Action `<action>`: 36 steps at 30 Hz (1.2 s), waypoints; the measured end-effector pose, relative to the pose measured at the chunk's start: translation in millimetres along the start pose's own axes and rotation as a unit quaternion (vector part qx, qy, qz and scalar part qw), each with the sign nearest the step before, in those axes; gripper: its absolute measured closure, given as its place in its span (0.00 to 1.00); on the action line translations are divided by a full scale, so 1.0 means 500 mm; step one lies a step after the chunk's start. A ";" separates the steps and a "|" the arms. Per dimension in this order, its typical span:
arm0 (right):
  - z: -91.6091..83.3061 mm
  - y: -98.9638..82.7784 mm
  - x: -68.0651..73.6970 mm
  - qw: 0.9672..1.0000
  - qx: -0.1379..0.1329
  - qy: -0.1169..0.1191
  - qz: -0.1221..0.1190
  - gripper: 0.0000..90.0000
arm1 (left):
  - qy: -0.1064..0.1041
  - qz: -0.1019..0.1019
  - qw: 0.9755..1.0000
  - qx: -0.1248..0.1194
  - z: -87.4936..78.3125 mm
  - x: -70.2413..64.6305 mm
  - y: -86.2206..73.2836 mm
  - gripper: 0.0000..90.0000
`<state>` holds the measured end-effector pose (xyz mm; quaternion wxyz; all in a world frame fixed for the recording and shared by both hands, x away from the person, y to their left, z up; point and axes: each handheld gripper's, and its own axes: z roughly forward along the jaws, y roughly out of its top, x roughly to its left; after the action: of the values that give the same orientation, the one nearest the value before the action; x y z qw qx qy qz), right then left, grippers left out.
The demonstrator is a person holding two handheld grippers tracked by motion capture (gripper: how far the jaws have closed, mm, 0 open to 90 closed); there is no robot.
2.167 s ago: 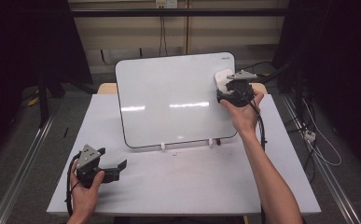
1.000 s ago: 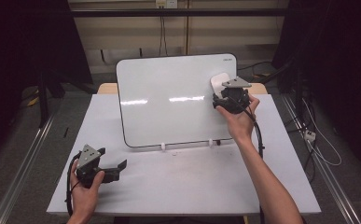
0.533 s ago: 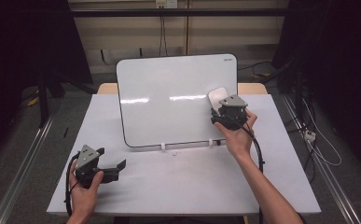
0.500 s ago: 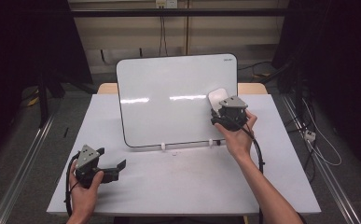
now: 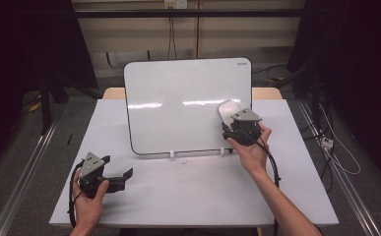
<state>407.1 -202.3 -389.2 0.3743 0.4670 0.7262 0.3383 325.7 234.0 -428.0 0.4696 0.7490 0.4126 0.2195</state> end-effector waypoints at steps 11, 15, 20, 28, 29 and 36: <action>-0.044 0.001 0.004 0.999 -0.040 0.016 -0.024 0.35 | 0.000 -0.003 1.000 0.005 0.002 0.000 -0.003 0.06; -0.039 -0.020 -0.003 0.999 -0.033 0.024 -0.032 0.35 | 0.001 -0.008 1.000 0.007 0.005 0.007 -0.006 0.06; -0.046 -0.035 -0.001 0.998 -0.037 0.029 -0.046 0.35 | 0.001 -0.004 1.000 0.002 0.002 0.004 -0.003 0.06; -0.054 -0.057 0.007 0.996 -0.035 0.048 -0.074 0.35 | 0.002 0.001 1.000 0.003 0.001 -0.003 0.000 0.06; -0.054 -0.059 0.008 0.995 -0.033 0.048 -0.079 0.35 | 0.001 0.001 1.000 0.003 0.002 -0.002 0.000 0.06; -0.044 -0.079 -0.001 0.994 -0.019 0.051 -0.097 0.35 | -0.001 -0.006 1.000 0.007 0.007 0.005 -0.004 0.06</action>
<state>371.7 -219.2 -411.7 0.3771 0.3688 0.7796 0.3377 328.9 234.9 -431.7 0.4665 0.7498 0.4182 0.2127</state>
